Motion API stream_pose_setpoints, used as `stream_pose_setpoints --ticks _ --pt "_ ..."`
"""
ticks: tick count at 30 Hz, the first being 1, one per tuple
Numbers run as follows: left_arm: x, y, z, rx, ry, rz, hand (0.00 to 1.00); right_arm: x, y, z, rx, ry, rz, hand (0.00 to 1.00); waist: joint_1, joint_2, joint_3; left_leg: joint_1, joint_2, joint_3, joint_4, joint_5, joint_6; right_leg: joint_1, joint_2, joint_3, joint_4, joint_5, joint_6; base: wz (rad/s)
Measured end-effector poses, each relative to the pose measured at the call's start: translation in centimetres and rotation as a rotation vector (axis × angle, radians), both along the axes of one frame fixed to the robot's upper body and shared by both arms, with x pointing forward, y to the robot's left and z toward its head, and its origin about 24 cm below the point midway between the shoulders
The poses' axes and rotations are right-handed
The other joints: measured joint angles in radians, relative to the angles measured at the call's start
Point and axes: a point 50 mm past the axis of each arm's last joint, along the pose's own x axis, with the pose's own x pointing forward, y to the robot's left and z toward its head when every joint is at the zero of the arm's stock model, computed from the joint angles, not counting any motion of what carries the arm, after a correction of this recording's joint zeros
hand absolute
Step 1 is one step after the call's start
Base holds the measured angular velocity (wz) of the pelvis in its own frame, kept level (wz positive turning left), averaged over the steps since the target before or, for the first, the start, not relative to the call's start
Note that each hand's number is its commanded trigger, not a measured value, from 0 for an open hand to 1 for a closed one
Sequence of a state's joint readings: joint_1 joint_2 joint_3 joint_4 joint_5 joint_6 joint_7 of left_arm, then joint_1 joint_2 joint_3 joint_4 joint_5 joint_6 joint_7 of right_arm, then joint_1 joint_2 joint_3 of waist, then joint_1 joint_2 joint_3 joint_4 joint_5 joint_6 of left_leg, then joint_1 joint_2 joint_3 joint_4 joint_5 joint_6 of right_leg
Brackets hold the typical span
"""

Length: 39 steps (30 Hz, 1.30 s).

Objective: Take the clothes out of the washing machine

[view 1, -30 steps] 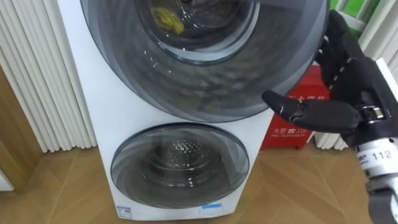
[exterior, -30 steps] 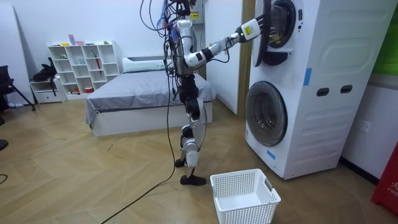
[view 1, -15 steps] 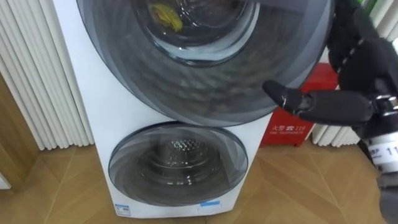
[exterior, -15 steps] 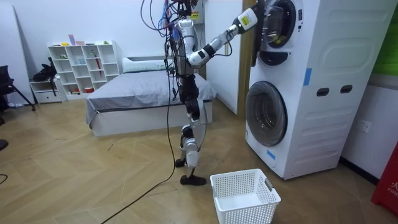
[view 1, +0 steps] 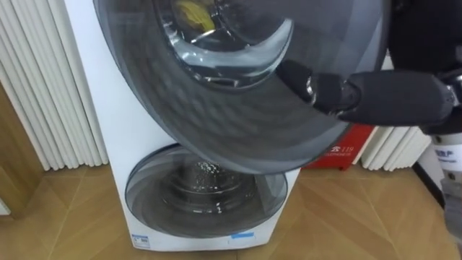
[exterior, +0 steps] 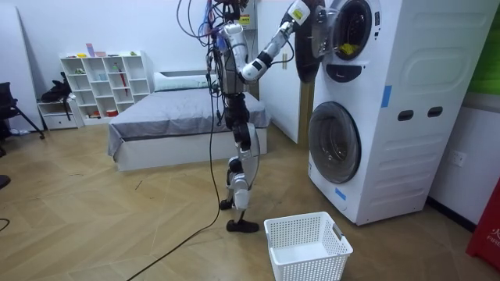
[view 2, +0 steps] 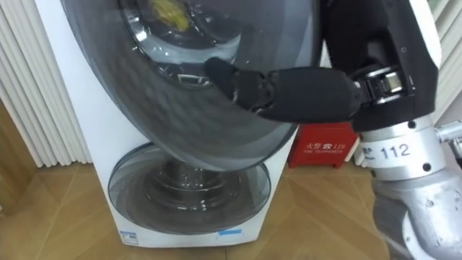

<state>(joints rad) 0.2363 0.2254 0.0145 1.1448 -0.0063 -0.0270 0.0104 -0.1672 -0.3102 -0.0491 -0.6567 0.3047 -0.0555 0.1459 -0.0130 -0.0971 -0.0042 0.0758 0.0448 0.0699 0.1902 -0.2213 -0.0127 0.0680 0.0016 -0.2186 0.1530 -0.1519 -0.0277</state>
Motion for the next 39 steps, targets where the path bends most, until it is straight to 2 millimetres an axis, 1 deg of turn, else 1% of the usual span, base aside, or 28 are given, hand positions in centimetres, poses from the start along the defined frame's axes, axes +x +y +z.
stream_pose_setpoints --ticks 4,5,9,11,13,14,16,19,20,22,23,24,27,28,30,32,36,39 --pt "0.3 -0.2 -0.1 -0.006 0.001 -0.023 0.0 -0.1 0.8 -0.2 0.007 -0.004 0.065 0.0 0.018 0.012 0.0003 0.001 0.0 0.002 0.007 0.0 0.0 0.004 -0.001 0.0 0.003 0.001 -0.001 0.0" --pt "0.4 -0.3 -0.1 -0.009 0.002 -0.033 0.0 -0.2 1.1 -0.3 0.017 0.0 0.097 0.0 0.023 0.016 -0.0011 0.001 0.001 0.001 0.007 0.0 0.0 0.005 -0.001 -0.001 0.004 0.001 -0.001 0.0" --pt "0.4 -0.6 -0.2 -0.016 0.009 -0.059 0.0 -0.4 2.8 -0.8 0.027 0.025 0.254 0.0 0.051 0.031 0.0019 0.001 0.001 0.0 0.006 0.0 0.0 0.005 -0.001 -0.004 0.006 0.001 -0.001 0.01" --pt "0.4 -0.7 -0.2 -0.017 0.011 -0.064 0.0 -0.7 3.6 -0.8 0.019 0.013 0.319 0.0 0.053 0.034 0.0019 -0.001 0.001 -0.002 0.006 0.0 0.0 0.005 -0.001 -0.005 0.005 0.001 -0.001 0.05" --pt "0.5 -0.7 -0.2 -0.018 0.013 -0.067 0.0 -0.9 4.3 -0.8 0.009 0.007 0.388 0.0 0.061 0.033 0.002 -0.002 0.001 -0.004 0.003 0.0 0.0 0.005 -0.001 -0.007 0.004 0.001 -0.001 0.02" --pt "0.7 -0.7 -0.2 -0.019 0.008 -0.071 0.0 -1.0 4.7 -0.9 0.0 0.006 0.422 0.0 0.073 0.032 0.0017 -0.001 0.001 -0.004 -0.001 0.0 0.0 0.005 -0.001 -0.007 0.003 0.001 -0.002 0.0" --pt "1.0 -0.8 -0.2 -0.02 0.003 -0.076 0.0 -1.0 5.3 -1.3 -0.025 0.021 0.467 0.0 0.08 0.032 0.0021 -0.001 0.0 -0.007 -0.001 0.0 0.0 0.008 -0.001 -0.009 0.001 0.001 -0.002 0.06" --pt "1.6 -0.8 -0.2 -0.02 -0.009 -0.09 0.0 -1.2 6.3 -1.9 -0.041 0.047 0.55 0.0 0.097 0.026 0.0054 0.0 -0.002 -0.023 -0.002 0.0 0.0 0.016 -0.002 -0.021 -0.002 0.0 0.0 0.14" --pt "2.2 -0.8 -0.2 -0.018 -0.017 -0.106 0.0 -1.2 6.8 -2.0 -0.028 0.06 0.589 0.0 0.105 0.023 0.0073 0.0 -0.002 -0.027 -0.003 0.0 0.0 0.017 -0.002 -0.026 -0.002 0.0 0.0 0.14" --pt "2.6 -0.9 -0.1 -0.016 -0.018 -0.127 0.0 -1.2 7.5 -2.5 -0.029 0.086 0.627 0.0 0.119 0.021 0.0078 0.0 -0.003 -0.035 -0.003 0.0 0.0 0.02 -0.004 -0.031 -0.002 -0.002 0.003 0.11" --pt "3.0 -0.9 -0.1 -0.015 -0.024 -0.129 0.0 -1.2 7.9 -2.7 -0.037 0.098 0.651 0.0 0.131 0.02 0.0113 -0.001 -0.004 -0.036 -0.006 0.0 0.0 0.019 -0.004 -0.032 -0.002 -0.002 0.003 0.09" --pt "3.2 -0.8 -0.1 -0.012 -0.029 -0.133 0.0 -1.3 8.4 -3.1 -0.053 0.112 0.675 0.0 0.141 0.017 0.0165 -0.004 -0.005 -0.046 -0.006 0.0 0.0 0.019 -0.004 -0.036 -0.002 -0.002 0.004 0.1" --pt "3.7 -0.8 0.0 -0.008 -0.041 -0.136 0.0 -1.0 9.6 -4.3 -0.099 0.185 0.738 0.0 0.165 0.012 0.0181 -0.015 -0.008 -0.061 -0.002 0.0 0.0 0.017 -0.005 -0.038 -0.003 -0.003 0.005 0.16" --pt "3.8 -0.8 0.0 -0.008 -0.043 -0.135 0.0 -0.9 9.8 -4.6 -0.109 0.204 0.749 0.0 0.169 0.011 0.018 -0.016 -0.009 -0.067 -0.002 0.0 0.0 0.018 -0.005 -0.038 -0.003 -0.004 0.006 0.22" --pt "4.3 -1.0 0.0 -0.007 -0.053 -0.134 0.0 -0.5 10.8 -5.9 -0.15 0.272 0.768 0.0 0.194 0.011 0.0182 -0.018 -0.008 -0.074 -0.003 0.0 0.0 0.017 -0.005 -0.034 -0.002 -0.005 0.008 0.14" --pt "4.7 -1.1 0.0 -0.008 -0.059 -0.146 0.0 -0.3 11.6 -6.2 -0.199 0.288 0.776 0.0 0.207 0.014 0.0197 -0.024 -0.007 -0.079 -0.003 0.0 0.0 0.015 -0.004 -0.035 -0.003 -0.005 0.008 0.09" --pt "5.0 -1.2 0.0 -0.011 -0.064 -0.155 0.0 -0.1 11.9 -6.5 -0.221 0.299 0.763 0.0 0.228 0.014 0.0202 -0.029 -0.007 -0.091 -0.006 0.0 -0.001 0.015 -0.003 -0.047 -0.003 -0.005 0.008 0.11" --pt "5.0 -1.3 0.0 -0.012 -0.065 -0.154 0.0 0.0 11.9 -6.6 -0.22 0.307 0.759 0.0 0.237 0.015 0.0202 -0.029 -0.007 -0.098 -0.004 0.0 -0.001 0.016 -0.004 -0.057 -0.003 -0.005 0.008 0.07"
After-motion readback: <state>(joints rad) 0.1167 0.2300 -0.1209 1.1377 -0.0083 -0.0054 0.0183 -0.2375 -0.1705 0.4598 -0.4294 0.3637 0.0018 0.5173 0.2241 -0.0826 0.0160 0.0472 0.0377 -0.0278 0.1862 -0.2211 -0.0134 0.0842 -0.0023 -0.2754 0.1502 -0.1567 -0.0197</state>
